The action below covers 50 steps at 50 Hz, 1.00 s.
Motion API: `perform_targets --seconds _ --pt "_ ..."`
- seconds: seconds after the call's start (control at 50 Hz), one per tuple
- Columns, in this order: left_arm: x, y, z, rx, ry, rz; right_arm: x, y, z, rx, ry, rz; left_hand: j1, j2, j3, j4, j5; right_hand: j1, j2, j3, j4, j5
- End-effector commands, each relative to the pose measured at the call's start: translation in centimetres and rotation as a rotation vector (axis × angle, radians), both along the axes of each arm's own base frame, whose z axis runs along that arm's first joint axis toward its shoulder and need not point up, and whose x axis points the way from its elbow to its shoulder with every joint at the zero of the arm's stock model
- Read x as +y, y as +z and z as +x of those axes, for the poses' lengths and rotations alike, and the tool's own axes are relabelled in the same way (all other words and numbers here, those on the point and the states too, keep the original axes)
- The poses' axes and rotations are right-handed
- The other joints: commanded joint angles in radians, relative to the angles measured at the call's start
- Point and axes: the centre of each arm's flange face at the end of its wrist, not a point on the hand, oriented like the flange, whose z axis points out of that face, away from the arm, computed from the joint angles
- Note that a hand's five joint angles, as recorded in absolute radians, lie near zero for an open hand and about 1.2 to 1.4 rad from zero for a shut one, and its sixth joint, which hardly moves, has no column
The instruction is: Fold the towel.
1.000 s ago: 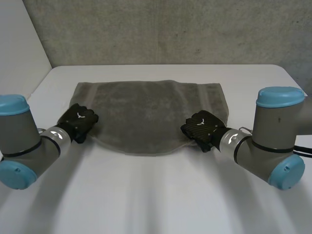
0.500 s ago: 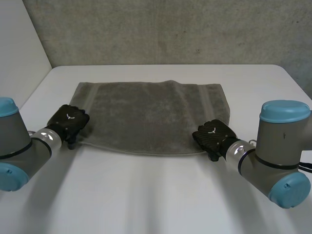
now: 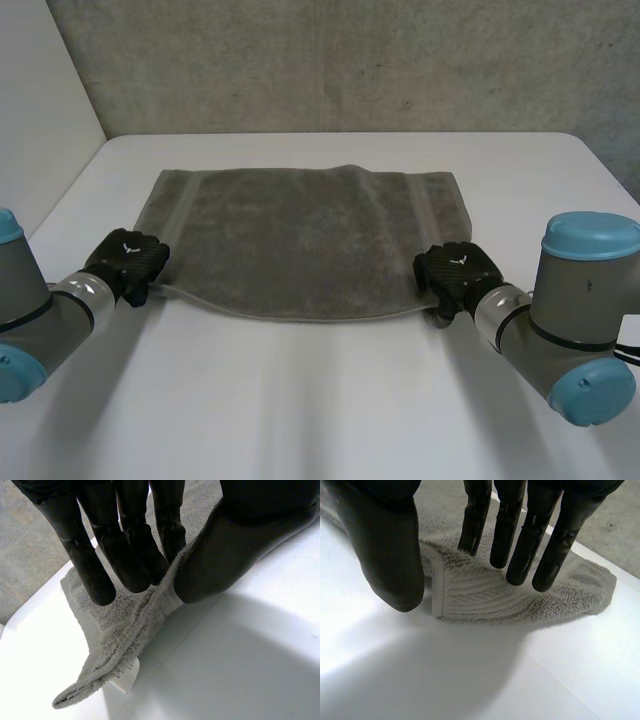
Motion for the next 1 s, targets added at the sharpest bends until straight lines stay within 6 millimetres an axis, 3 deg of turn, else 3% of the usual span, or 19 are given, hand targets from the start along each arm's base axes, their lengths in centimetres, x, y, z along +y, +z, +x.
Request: perform_targets --seconds 0.02,0.34,0.48,0.6,0.88,0.98,1.0 --pt "-0.1 0.1 0.0 0.006 0.003 0.000 -0.2 0.2 0.1 -0.081 -0.040 0.028 0.105 0.044 0.048 0.038 0.092 -0.002 -0.014 -0.007 -0.002 0.022" --pt "-0.5 1.4 0.2 0.097 0.049 -0.005 -2.4 -0.9 -0.4 -0.095 -0.176 -0.022 0.105 0.044 0.048 0.038 0.092 0.016 0.003 0.011 0.016 0.040" --pt "-1.3 3.6 1.4 0.209 0.119 -0.031 -3.4 0.0 -1.8 -0.087 -0.285 -0.075 0.105 0.044 0.048 0.038 0.092 0.036 0.024 0.032 0.036 0.060" --pt "-1.3 4.6 1.5 0.292 0.142 -0.030 -3.2 0.5 -1.7 -0.094 -0.282 -0.080 0.105 0.044 0.048 0.038 0.092 0.101 0.089 0.096 0.101 0.125" --pt "-1.2 4.5 1.6 0.310 0.151 -0.017 -2.3 -1.0 -1.0 -0.079 -0.215 0.010 0.105 0.044 0.048 0.038 0.092 0.130 0.118 0.126 0.130 0.154" --pt "-1.2 4.4 1.5 0.309 0.148 -0.015 -2.1 -1.0 -1.0 -0.097 -0.219 0.038 0.105 0.044 0.048 0.038 0.092 0.401 0.388 0.396 0.400 0.424" --pt "-1.2 4.4 1.5 0.309 0.148 -0.015 -2.1 -0.9 -1.0 -0.107 -0.221 0.042 0.105 0.044 0.048 0.038 0.092 0.572 0.560 0.567 0.572 0.596"
